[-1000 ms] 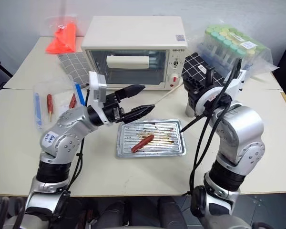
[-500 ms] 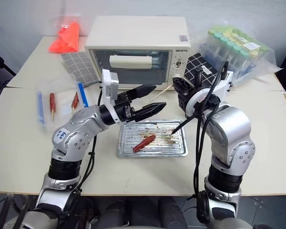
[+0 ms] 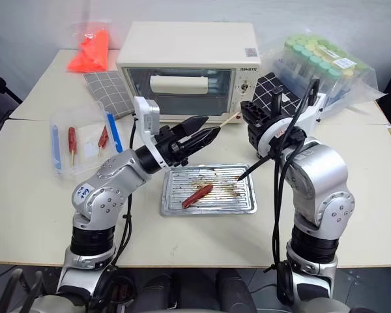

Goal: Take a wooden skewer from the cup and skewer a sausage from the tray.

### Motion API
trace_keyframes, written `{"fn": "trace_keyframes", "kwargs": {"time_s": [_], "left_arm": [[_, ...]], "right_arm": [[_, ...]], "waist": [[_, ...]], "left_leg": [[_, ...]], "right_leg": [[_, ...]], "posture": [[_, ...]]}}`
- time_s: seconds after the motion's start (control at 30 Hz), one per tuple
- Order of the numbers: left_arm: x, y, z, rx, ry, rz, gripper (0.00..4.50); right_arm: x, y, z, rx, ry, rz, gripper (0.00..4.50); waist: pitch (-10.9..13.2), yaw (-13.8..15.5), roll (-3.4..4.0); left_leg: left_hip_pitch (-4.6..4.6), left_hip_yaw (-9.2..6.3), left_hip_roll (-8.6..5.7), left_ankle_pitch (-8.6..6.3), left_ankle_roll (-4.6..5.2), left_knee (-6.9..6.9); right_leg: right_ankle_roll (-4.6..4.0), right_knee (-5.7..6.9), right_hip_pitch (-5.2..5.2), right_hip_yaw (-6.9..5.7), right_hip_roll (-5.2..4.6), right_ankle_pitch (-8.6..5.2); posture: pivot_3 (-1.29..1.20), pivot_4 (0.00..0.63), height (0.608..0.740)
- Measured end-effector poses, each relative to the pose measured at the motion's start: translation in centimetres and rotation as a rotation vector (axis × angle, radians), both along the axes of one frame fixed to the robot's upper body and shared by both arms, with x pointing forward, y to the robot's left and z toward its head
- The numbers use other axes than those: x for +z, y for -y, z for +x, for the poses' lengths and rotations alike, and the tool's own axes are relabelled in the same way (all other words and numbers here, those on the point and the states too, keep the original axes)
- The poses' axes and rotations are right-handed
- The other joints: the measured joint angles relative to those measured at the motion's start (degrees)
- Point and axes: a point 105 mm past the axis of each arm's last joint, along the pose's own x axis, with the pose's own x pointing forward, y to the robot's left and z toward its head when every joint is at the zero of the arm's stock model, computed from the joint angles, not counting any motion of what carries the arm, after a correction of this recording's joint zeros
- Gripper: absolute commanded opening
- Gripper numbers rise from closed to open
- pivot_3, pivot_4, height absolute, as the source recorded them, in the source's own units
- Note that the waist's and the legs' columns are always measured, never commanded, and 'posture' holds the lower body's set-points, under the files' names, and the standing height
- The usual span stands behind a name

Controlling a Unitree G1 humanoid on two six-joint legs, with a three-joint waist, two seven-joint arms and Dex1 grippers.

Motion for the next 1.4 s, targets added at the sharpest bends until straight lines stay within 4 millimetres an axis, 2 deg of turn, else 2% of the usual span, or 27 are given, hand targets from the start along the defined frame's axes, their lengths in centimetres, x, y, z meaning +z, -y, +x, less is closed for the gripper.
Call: {"fn": "trace_keyframes", "kwargs": {"time_s": [0.07, 0.17, 0.4, 0.43, 0.47, 0.63, 0.73, 1.0, 1.07, 1.1, 1.13, 1.27, 1.3, 1.4], "left_arm": [[-0.5, 0.1, -0.1, -0.005, -0.03, -0.005, 2.72], [-0.8, 0.2, -0.2, -0.016, -0.045, -0.011, 2.25], [-0.7, 0.4, -0.4, -0.024, -0.043, -0.014, 0.88], [-0.7, 0.5, -0.4, -0.025, -0.043, -0.015, 0.58], [-0.7, 0.5, -0.4, -0.025, -0.043, -0.016, 0.48], [-0.7, 0.5, -0.3, -0.018, -0.047, -0.016, 0.48], [-0.7, 0.5, -0.3, -0.013, -0.049, -0.019, 0.02], [-0.1, 0.6, -0.1, -0.014, -0.033, -0.021, 0.02], [0.0, 0.5, 0.0, -0.011, -0.031, -0.016, 0.0], [0.0, 0.5, 0.1, -0.009, -0.029, -0.016, 0.0], [0.2, 0.3, 0.3, 0.0, -0.027, -0.017, 0.0], [1.0, -1.2, 1.3, 0.042, 0.0, 0.002, 0.0], [1.1, -1.6, 1.3, 0.042, 0.01, 0.017, 0.0], [1.1, -3.5, 1.3, 0.051, 0.035, 0.089, 0.0]], "right_arm": [[0.0, 0.0, 0.0, 0.002, 0.003, 0.002, 0.0], [0.0, -0.2, 0.0, 0.007, 0.004, 0.0, 0.0], [0.1, -0.1, 0.0, 0.004, 0.004, 0.002, 0.0], [0.1, -0.1, 0.0, 0.003, 0.004, 0.004, 0.0], [0.1, -0.1, 0.0, 0.003, 0.005, 0.005, 0.0], [0.1, -0.2, 0.0, 0.004, 0.005, 0.004, 0.0], [0.1, -0.2, 0.0, 0.004, 0.007, 0.001, 0.0], [0.7, -0.1, 0.0, 0.0, 0.033, -0.012, 0.0], [0.8, 0.0, 0.0, -0.004, 0.038, -0.014, 0.53], [0.8, 0.0, 0.0, -0.004, 0.039, -0.015, 0.58], [0.8, 0.0, 0.0, -0.004, 0.04, -0.014, 0.85], [1.2, 0.2, -0.1, -0.008, 0.066, -0.025, 1.89], [1.4, 0.6, -0.2, -0.017, 0.091, -0.077, 2.04], [2.1, 1.7, -0.6, -0.033, 0.176, -0.271, 2.04]], "waist": [[0.0, -0.01, 0.0], [0.0, 0.05, 0.0], [0.0, 0.04, 0.0], [0.0, 0.04, 0.0], [0.0, 0.04, 0.0], [0.0, 0.05, 0.0], [0.0, 0.05, 0.0], [0.0, 0.07, 0.0], [0.0, 0.05, 0.0], [0.0, 0.05, 0.0], [0.0, 0.03, 0.0], [0.0, 0.03, 0.0], [0.0, 0.07, 0.0], [0.0, 0.1, 0.0]], "left_leg": [[0.0, 0.0, 0.0, 0.0, 0.0, 0.0], [0.0, 0.0, -0.01, 0.0, 0.0, 0.01], [0.0, 0.0, -0.01, 0.0, 0.0, 0.01], [0.0, 0.0, -0.01, 0.0, 0.0, 0.01], [0.0, 0.0, -0.01, 0.0, 0.0, 0.01], [0.0, 0.0, -0.01, 0.0, 0.0, 0.01], [0.0, 0.0, -0.01, 0.0, 0.0, 0.02], [0.0, 0.0, -0.01, 0.0, 0.0, 0.02], [0.0, 0.0, -0.01, 0.0, 0.0, 0.02], [0.0, 0.0, -0.01, 0.0, 0.0, 0.02], [0.0, 0.0, -0.01, 0.0, 0.0, 0.02], [0.0, 0.0, -0.02, 0.0, 0.0, 0.04], [-0.01, 0.0, -0.03, 0.0, 0.0, 0.04], [-0.02, 0.0, -0.03, 0.0, 0.0, 0.02]], "right_leg": [[0.0, 0.0, 0.0, 0.0, 0.0, 0.0], [0.0, 0.0, 0.0, 0.0, 0.0, 0.0], [0.0, 0.0, 0.0, 0.0, 0.0, 0.0], [0.0, 0.0, 0.0, 0.0, 0.0, 0.0], [0.0, 0.0, 0.0, 0.0, 0.0, 0.0], [0.0, 0.01, 0.0, 0.0, 0.0, 0.0], [0.0, 0.01, 0.0, 0.0, 0.0, 0.0], [0.0, 0.01, 0.0, -0.01, 0.0, 0.0], [0.0, 0.01, 0.0, -0.01, 0.01, 0.0], [0.0, 0.02, 0.0, -0.01, 0.01, 0.0], [0.0, 0.03, 0.0, 0.0, 0.01, 0.0], [0.0, 0.06, -0.01, 0.0, 0.01, 0.0], [0.0, 0.05, -0.01, -0.01, 0.0, 0.0], [0.0, 0.01, -0.01, -0.01, -0.01, 0.0]], "posture": [[0.0, 0.15, 0.74], [0.0, 0.15, 0.74], [0.0, 0.15, 0.74], [0.0, 0.15, 0.74], [0.0, 0.15, 0.74], [0.0, 0.15, 0.74], [0.0, 0.15, 0.74], [0.0, 0.15, 0.74], [0.0, 0.15, 0.74], [0.0, 0.15, 0.74], [0.0, 0.15, 0.74], [0.0, 0.15, 0.74], [0.0, 0.15, 0.74], [0.0, 0.15, 0.74]]}}
